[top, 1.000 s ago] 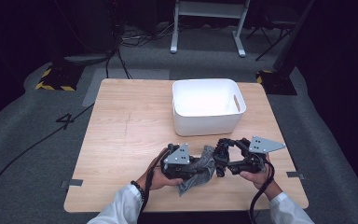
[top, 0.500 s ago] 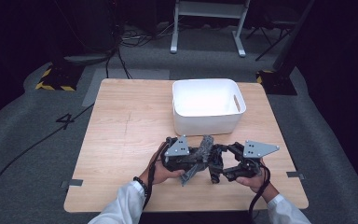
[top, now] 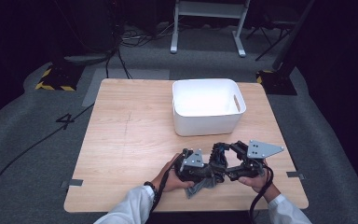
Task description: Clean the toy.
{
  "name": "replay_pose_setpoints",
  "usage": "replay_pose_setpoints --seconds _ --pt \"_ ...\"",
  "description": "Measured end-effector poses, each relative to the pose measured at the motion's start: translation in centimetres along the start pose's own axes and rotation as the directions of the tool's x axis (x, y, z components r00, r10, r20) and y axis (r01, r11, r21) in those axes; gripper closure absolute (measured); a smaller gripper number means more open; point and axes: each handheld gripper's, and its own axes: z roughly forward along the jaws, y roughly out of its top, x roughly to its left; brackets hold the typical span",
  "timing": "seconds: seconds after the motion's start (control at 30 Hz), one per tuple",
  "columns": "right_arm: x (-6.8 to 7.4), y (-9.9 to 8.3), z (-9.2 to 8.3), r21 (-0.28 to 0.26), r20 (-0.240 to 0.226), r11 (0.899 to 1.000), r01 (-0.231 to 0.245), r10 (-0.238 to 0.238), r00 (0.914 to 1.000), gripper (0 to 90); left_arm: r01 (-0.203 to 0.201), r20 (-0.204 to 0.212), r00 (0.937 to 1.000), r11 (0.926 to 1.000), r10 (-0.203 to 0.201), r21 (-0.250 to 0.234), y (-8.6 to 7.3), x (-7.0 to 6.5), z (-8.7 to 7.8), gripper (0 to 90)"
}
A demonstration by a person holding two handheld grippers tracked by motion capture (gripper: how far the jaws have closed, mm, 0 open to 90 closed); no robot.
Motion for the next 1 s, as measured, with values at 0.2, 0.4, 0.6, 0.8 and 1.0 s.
replay_pose_setpoints --seconds 0.2,0.4,0.6,0.8,1.0 --pt "-1.1 0.1 -1.4 -0.022 0.07 0.999 -0.027 0.028 0.9972 25.5 -0.051 0.062 0.9969 0.998 0.049 0.038 0.2 -0.8 -0.1 68.7" --pt "-1.2 -0.2 -1.3 0.003 0.079 1.0 -0.026 0.025 0.9966 25.5 -0.078 0.046 0.9959 0.9969 0.078 0.005 0.8 -1.1 -2.1 68.8" --pt "-1.2 -0.5 -1.0 0.01 0.07 0.999 -0.035 0.034 0.9969 25.4 -0.072 -0.028 0.9972 0.9897 0.069 -0.124 1.8 -1.0 -5.7 68.9" --pt "-0.5 -0.6 -0.1 0.015 0.015 0.999 -0.042 0.042 0.999 25.5 -0.036 -0.098 0.995 0.9844 0.019 -0.172 1.9 0.1 -6.8 69.1" --pt "0.5 -0.7 0.9 0.032 -0.038 0.999 -0.025 0.026 0.9989 25.5 -0.005 -0.137 0.9904 0.9843 -0.02 -0.176 1.7 1.0 -6.2 69.0"
